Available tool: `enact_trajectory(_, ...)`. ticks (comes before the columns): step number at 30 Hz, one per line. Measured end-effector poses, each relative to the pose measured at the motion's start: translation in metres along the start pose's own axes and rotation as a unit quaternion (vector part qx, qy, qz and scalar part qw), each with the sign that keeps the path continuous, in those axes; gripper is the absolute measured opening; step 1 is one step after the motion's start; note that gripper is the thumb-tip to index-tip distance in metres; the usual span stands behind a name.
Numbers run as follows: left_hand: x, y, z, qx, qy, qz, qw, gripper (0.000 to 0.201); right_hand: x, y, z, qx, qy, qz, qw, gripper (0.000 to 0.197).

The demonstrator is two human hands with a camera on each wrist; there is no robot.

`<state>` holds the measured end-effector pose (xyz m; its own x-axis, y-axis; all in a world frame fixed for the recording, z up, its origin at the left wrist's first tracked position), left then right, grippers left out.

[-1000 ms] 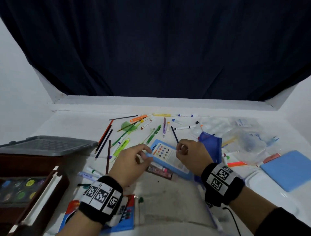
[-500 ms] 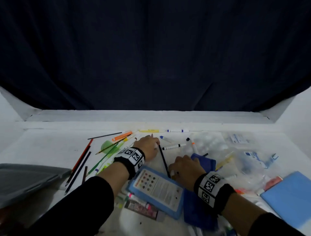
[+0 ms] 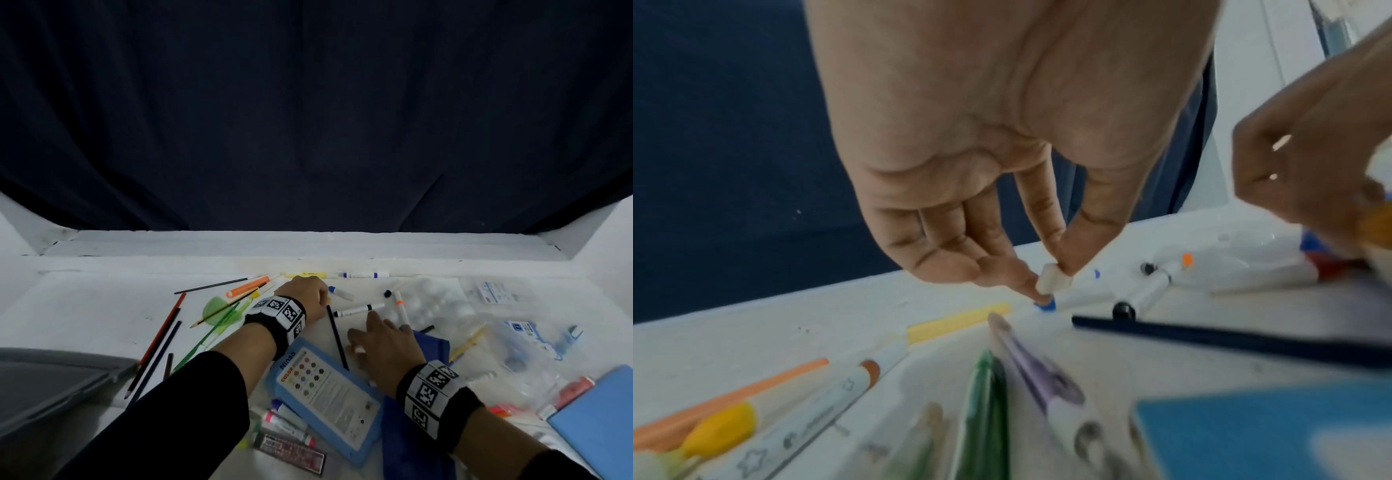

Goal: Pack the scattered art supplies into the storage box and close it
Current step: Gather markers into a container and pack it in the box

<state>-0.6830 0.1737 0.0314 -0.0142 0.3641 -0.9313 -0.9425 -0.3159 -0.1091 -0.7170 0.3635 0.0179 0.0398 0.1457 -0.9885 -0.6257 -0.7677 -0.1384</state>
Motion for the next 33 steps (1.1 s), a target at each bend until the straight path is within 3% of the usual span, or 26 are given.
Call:
enact_trajectory(4, -0.03, -0.036, 0.005, 0.0, -0.093, 0.084, 0.992, 0.013, -0.022, -0.008, -0.001, 0.003, 0.072, 0.129, 0.989, 0.029)
enact_trajectory(8, -0.063, -0.101, 0.014, 0.016, -0.228, 0.185, 0.956, 0.023, -0.045, -0.031, -0.012, -0.021, 0.159, 0.267, 0.95, 0.015)
enact_trajectory(13, -0.068, -0.195, 0.011, 0.027, -0.365, 0.241, 0.899, 0.03, -0.054, -0.076, -0.038, -0.058, 0.233, 0.323, 0.915, 0.011)
enact_trajectory(16, -0.052, -0.246, 0.006, 0.035, -0.424, 0.23, 0.875, 0.034, -0.048, -0.107, -0.059, -0.082, 0.27, 0.3, 0.911, 0.007)
enact_trajectory(20, -0.017, -0.3, -0.007, 0.033, -0.432, 0.197, 0.88, 0.037, -0.033, -0.142, -0.085, -0.094, 0.338, 0.218, 0.91, 0.006)
enact_trajectory(25, 0.025, -0.343, -0.027, 0.01, -0.356, 0.127, 0.926, 0.038, -0.001, -0.163, -0.109, -0.109, 0.292, 0.088, 0.946, 0.02)
enact_trajectory(29, 0.04, -0.363, -0.017, 0.035, -0.321, 0.059, 0.945, 0.026, 0.019, -0.174, -0.122, -0.126, 0.253, 0.035, 0.959, 0.025)
enact_trajectory(33, 0.046, -0.367, -0.005, 0.036, -0.235, 0.032, 0.971, 0.018, 0.022, -0.182, -0.132, -0.136, 0.197, -0.016, 0.971, 0.031)
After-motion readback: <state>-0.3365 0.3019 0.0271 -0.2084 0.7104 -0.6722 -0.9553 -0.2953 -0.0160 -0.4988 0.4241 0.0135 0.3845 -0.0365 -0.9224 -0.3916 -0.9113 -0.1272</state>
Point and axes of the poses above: each hand's wrist, its own y-axis towards the middle knuckle, its own x-axis out of the palm, z = x × y, the point moved 2 cm from there along y, towards the middle knuckle, and after that the axes turned 8 degrees about x, right-handed, at the moved point
